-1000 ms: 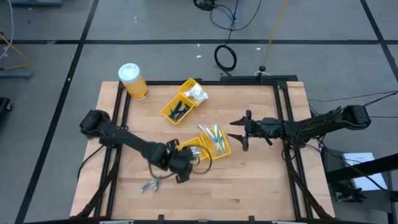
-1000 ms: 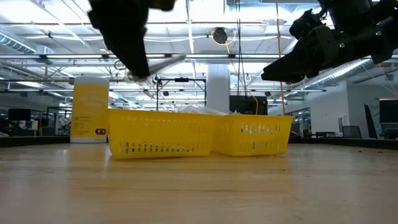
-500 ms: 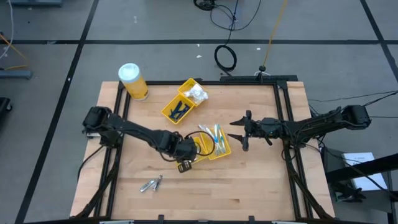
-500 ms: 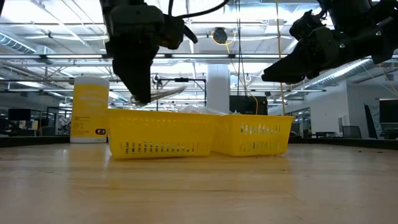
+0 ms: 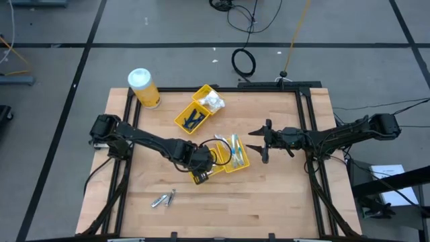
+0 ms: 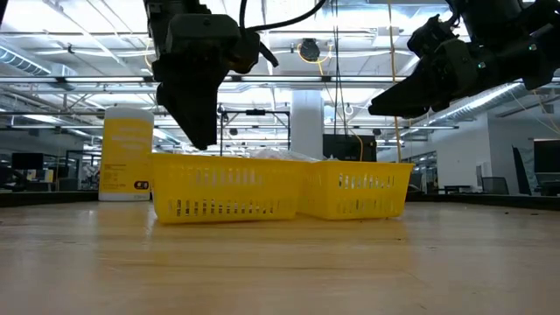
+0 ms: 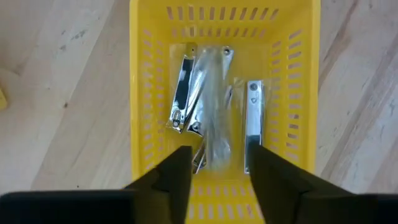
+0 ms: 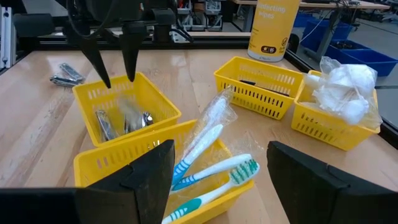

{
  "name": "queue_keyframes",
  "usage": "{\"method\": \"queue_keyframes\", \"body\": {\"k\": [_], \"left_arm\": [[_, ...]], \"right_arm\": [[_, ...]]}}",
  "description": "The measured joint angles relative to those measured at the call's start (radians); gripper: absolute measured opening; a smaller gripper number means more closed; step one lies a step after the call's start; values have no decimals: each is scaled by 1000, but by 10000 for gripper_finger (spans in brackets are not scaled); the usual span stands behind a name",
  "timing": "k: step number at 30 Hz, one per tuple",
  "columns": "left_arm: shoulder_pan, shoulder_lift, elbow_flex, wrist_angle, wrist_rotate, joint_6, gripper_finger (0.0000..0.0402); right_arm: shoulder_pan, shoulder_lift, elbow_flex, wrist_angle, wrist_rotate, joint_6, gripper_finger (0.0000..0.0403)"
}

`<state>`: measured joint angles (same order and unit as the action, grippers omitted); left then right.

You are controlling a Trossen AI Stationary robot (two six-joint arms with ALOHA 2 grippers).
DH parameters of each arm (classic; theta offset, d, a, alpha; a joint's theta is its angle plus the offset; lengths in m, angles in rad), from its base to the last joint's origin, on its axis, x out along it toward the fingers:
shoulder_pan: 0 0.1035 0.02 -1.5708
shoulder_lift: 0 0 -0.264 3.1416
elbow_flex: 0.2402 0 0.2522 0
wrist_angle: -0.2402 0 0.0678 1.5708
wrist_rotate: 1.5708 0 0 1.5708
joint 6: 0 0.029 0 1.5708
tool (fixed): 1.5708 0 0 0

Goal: Pick & Place Travel size toiletries
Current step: Put the silver nail cutter into the bottom left yellow basket

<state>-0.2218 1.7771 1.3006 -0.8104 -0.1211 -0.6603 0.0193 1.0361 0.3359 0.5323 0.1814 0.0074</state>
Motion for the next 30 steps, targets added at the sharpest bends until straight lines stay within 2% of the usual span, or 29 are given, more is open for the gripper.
{"method": "queue_keyframes", "body": {"k": [5,8,12,17,19,24,26,30], "left_arm": [[0,-2,0,-2,3,77,216],[0,-22,2,-42,62,63,240],[-27,-78,5,-169,97,-98,249],[-181,-105,2,-325,43,-343,250],[-249,-105,-15,-320,73,-399,251],[-369,-101,-92,-275,303,-595,251],[-410,-101,-125,-257,331,-670,251],[-484,-101,-189,-165,316,-779,251]], "right_arm": [[0,0,0,0,0,0,242],[0,0,0,0,0,0,242],[0,0,0,0,0,0,242],[0,0,0,-1,0,0,242],[0,0,0,-3,0,0,242],[0,0,0,-7,0,3,242],[0,0,0,-7,0,3,242],[0,0,0,-7,0,3,242]]}}
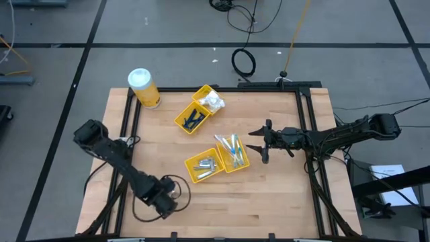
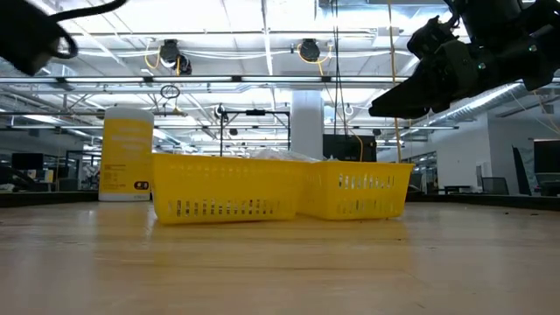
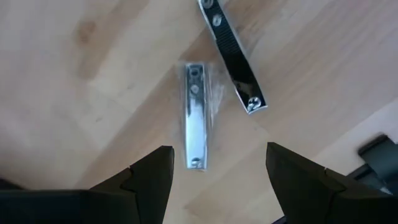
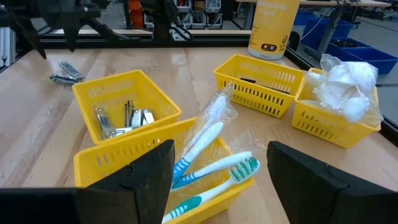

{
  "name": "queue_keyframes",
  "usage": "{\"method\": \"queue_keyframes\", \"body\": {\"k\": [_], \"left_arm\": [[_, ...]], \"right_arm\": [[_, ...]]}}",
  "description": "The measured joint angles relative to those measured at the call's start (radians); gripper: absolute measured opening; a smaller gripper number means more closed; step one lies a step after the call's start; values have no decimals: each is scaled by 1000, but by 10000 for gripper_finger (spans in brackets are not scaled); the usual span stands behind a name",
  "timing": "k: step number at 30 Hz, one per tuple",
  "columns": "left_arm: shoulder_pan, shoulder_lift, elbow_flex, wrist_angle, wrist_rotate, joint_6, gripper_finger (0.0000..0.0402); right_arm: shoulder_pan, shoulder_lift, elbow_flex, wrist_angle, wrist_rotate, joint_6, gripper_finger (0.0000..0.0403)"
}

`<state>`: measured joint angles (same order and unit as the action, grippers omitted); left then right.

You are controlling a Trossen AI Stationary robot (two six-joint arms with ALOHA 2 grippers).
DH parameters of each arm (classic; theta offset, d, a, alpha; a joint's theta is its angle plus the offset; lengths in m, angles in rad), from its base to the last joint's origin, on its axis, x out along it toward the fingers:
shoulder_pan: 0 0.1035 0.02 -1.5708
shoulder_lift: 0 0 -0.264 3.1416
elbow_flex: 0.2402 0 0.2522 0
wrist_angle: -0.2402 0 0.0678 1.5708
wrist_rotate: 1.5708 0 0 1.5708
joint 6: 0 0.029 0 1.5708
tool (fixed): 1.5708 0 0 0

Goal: Pick & Place Travel size toiletries
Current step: Put the silver nail cutter into the bottom left yellow basket

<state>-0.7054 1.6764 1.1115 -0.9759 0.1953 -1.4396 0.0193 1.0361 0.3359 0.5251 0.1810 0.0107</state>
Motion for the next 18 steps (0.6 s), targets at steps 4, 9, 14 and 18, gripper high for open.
{"method": "queue_keyframes", "body": {"k": [4,9,14,18], "left_arm": [[-49,0,-71,120,-4,-95,251],[-75,0,-160,168,-5,-192,251],[-84,0,-217,192,-7,-243,250],[-83,-4,-256,285,-8,-212,250]], "right_arm": [[0,0,0,1,-1,3,242],[0,0,0,1,-2,4,242],[0,0,0,1,-2,4,242],[0,0,0,1,-1,4,242]]}}
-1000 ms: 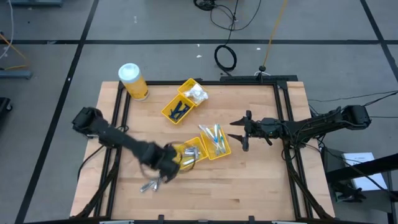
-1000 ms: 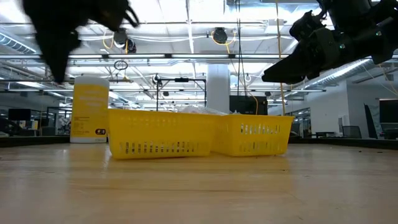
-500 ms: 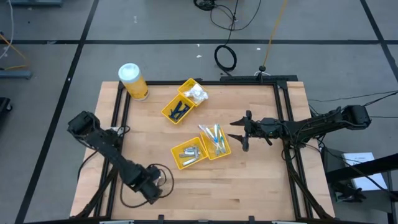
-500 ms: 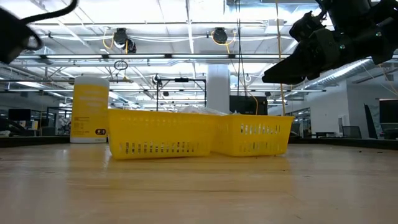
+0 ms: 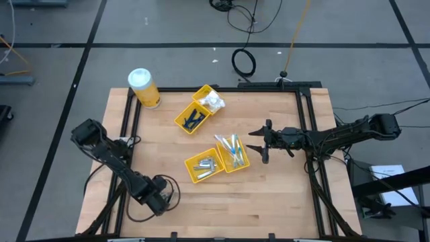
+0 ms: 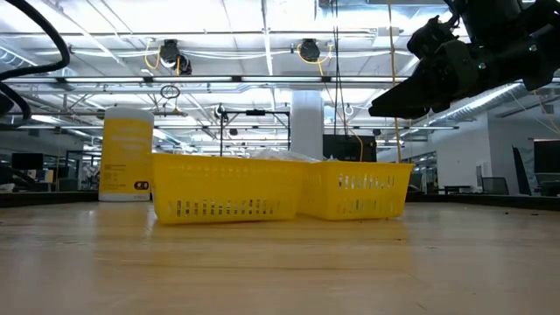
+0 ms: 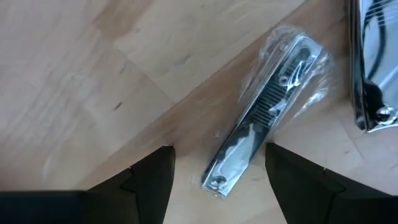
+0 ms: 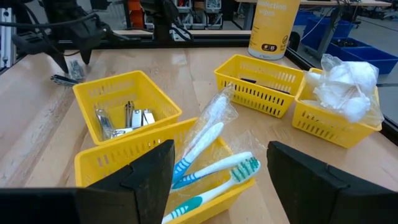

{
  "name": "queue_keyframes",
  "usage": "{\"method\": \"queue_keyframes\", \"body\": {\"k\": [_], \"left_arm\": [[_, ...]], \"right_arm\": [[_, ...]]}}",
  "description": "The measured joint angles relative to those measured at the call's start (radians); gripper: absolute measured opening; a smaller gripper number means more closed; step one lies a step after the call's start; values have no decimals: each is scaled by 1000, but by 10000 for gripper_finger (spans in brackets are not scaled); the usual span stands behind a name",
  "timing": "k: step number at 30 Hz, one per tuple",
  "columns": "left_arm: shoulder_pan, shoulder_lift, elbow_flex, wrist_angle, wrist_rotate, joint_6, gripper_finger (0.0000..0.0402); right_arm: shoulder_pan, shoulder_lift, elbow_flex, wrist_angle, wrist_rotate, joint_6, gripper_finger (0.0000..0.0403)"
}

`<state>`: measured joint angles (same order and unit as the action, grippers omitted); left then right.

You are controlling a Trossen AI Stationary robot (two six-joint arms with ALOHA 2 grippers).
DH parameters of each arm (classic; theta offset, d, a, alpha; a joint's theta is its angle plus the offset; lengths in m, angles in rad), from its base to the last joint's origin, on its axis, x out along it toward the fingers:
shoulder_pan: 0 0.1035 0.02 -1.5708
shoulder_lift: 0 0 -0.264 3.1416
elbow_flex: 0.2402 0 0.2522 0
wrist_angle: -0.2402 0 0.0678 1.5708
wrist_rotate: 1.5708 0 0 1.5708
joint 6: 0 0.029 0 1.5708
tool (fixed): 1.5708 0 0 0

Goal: Pick & Place Travel size toiletries
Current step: Put the silver nail cutter into the bottom left yellow basket

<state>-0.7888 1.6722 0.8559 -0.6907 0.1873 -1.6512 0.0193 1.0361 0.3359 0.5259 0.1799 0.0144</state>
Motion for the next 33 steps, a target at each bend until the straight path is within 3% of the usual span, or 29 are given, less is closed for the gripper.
{"method": "queue_keyframes", "body": {"k": [6,16,19,22,33], "left_arm": [[-1,0,-16,18,-17,66,219],[9,2,-14,-36,-93,196,43],[14,-16,-16,-42,-99,206,32],[14,-72,-25,-59,-191,203,33],[66,-312,-21,-25,-707,282,35]], "right_arm": [[0,0,0,0,0,0,242],[0,0,0,0,1,0,242],[0,0,0,0,1,0,242],[0,0,0,0,1,0,242],[0,0,0,1,2,0,242]]}}
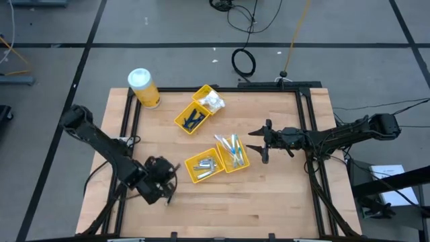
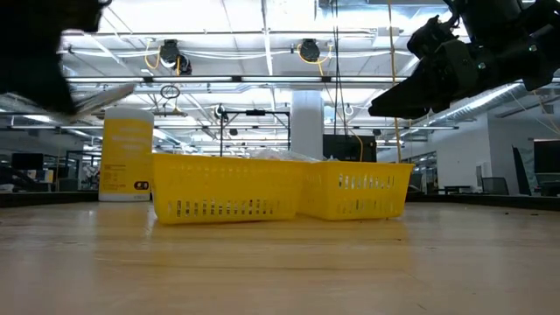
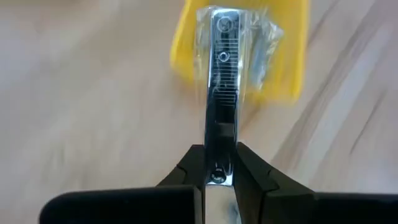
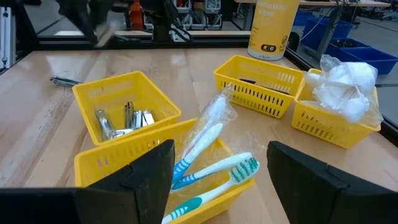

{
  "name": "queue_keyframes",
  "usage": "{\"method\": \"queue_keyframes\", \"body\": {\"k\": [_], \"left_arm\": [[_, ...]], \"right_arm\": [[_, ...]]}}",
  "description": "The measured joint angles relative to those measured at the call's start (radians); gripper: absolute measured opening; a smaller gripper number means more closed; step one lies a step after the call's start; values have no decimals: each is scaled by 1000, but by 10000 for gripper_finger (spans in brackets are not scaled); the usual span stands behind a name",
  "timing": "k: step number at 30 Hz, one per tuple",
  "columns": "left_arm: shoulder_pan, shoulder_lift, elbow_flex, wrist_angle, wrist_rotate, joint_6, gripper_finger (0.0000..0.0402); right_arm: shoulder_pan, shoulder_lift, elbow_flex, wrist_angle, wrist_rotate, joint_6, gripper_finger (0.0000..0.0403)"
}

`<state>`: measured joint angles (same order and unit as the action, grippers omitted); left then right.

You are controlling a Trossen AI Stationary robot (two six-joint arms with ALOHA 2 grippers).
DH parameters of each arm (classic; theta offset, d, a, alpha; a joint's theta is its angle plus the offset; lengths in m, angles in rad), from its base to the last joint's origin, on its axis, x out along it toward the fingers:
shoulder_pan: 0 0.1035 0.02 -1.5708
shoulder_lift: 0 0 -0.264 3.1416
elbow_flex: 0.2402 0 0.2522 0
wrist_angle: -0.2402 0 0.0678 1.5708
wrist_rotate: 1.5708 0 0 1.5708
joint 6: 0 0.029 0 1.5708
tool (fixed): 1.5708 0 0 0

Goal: Pick & Place Travel size toiletries
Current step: Put the silver nail cutter into the bottom left yellow basket

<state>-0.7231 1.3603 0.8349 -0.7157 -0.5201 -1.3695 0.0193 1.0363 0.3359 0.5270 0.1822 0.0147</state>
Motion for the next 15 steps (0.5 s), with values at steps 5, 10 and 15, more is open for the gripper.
{"method": "queue_keyframes", "body": {"k": [5,10,15], "left_arm": [[103,-29,1,225,-82,246,35],[272,-1,9,450,131,466,35],[405,77,27,415,305,559,35]], "right_arm": [[0,0,0,0,1,0,242],[0,0,0,-1,4,0,242],[0,0,0,-7,4,0,242]]}}
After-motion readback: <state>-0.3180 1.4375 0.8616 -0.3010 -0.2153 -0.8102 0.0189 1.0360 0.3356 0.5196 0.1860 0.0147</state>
